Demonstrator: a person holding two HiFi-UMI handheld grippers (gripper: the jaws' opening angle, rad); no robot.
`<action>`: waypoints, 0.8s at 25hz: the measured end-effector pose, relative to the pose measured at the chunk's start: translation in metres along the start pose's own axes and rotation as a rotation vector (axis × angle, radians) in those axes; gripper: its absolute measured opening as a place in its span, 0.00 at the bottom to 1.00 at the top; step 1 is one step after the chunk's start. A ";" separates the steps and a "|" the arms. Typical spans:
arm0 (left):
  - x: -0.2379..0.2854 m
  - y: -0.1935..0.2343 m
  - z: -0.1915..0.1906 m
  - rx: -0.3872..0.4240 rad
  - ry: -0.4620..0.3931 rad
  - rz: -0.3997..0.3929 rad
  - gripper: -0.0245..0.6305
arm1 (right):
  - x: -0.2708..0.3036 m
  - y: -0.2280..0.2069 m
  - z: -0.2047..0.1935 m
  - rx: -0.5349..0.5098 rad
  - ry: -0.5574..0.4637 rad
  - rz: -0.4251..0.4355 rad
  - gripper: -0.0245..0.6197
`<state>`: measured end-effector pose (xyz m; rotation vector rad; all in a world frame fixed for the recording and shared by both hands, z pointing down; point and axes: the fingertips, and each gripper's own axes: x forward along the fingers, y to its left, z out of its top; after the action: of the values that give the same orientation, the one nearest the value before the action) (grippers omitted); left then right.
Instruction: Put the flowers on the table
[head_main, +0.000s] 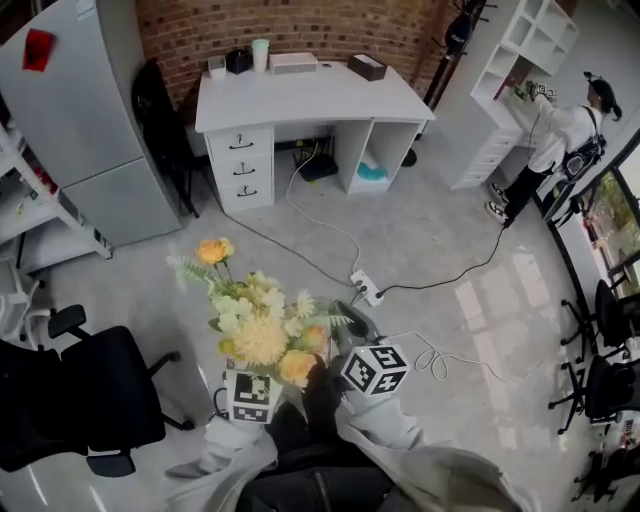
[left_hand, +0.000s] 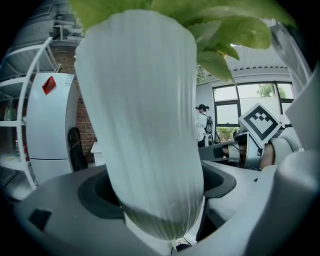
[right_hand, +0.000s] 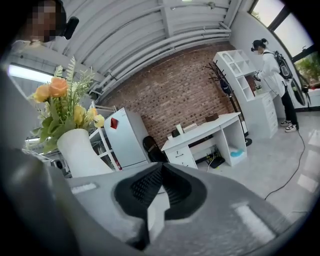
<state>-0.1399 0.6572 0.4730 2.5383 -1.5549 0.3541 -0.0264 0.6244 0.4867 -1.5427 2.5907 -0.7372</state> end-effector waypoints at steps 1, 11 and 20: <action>0.005 -0.001 0.001 0.001 -0.001 -0.003 0.73 | 0.001 -0.003 0.002 0.000 -0.003 -0.001 0.04; 0.112 0.015 0.035 -0.003 -0.037 0.006 0.73 | 0.060 -0.072 0.054 0.007 -0.024 0.016 0.04; 0.223 0.023 0.074 0.024 -0.066 -0.009 0.73 | 0.124 -0.155 0.111 -0.021 -0.045 0.019 0.04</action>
<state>-0.0533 0.4373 0.4628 2.5995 -1.5708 0.2922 0.0677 0.4175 0.4784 -1.5203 2.5854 -0.6682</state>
